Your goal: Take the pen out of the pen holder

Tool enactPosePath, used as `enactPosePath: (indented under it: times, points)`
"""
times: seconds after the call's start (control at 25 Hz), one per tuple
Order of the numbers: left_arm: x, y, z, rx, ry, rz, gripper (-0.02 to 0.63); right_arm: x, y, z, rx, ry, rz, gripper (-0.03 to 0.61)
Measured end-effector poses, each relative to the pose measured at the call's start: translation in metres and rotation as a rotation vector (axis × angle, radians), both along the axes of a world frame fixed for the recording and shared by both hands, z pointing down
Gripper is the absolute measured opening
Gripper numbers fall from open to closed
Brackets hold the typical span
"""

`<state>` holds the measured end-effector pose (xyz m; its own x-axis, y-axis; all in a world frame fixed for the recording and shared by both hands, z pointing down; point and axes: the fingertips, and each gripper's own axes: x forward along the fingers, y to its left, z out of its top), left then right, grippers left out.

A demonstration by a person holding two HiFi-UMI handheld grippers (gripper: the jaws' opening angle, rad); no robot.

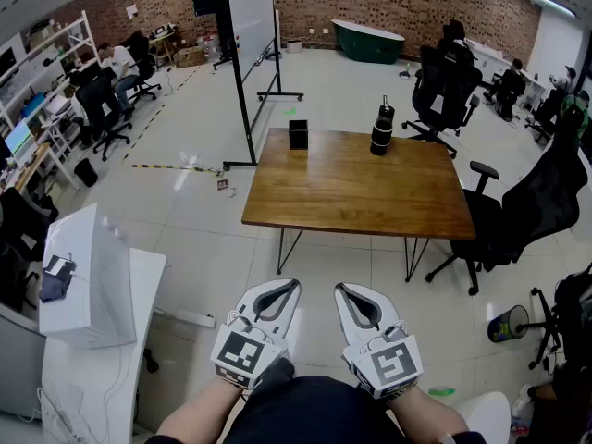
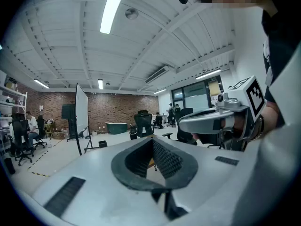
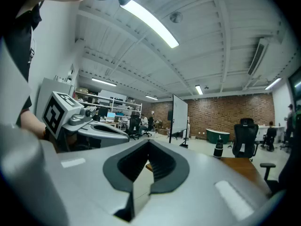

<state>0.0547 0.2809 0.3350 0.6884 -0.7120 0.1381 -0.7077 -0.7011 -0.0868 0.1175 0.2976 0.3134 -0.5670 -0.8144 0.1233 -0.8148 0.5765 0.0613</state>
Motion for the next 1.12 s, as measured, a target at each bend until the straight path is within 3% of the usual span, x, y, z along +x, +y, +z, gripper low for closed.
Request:
enactPosePath:
  times: [0.2, 0.56, 1.12]
  points:
    - [-0.014, -0.038, 0.004, -0.033, 0.016, -0.005, 0.005, -0.011, -0.039, 0.006, 0.003, 0.015, 0.008, 0.0]
    - [-0.042, -0.126, 0.01, -0.006, 0.017, 0.031, 0.005, -0.043, -0.124, 0.013, -0.008, 0.024, 0.031, 0.0]
    - [-0.108, -0.242, 0.007, -0.021, 0.039, 0.07, 0.005, -0.121, -0.24, 0.016, -0.038, 0.057, 0.041, 0.001]
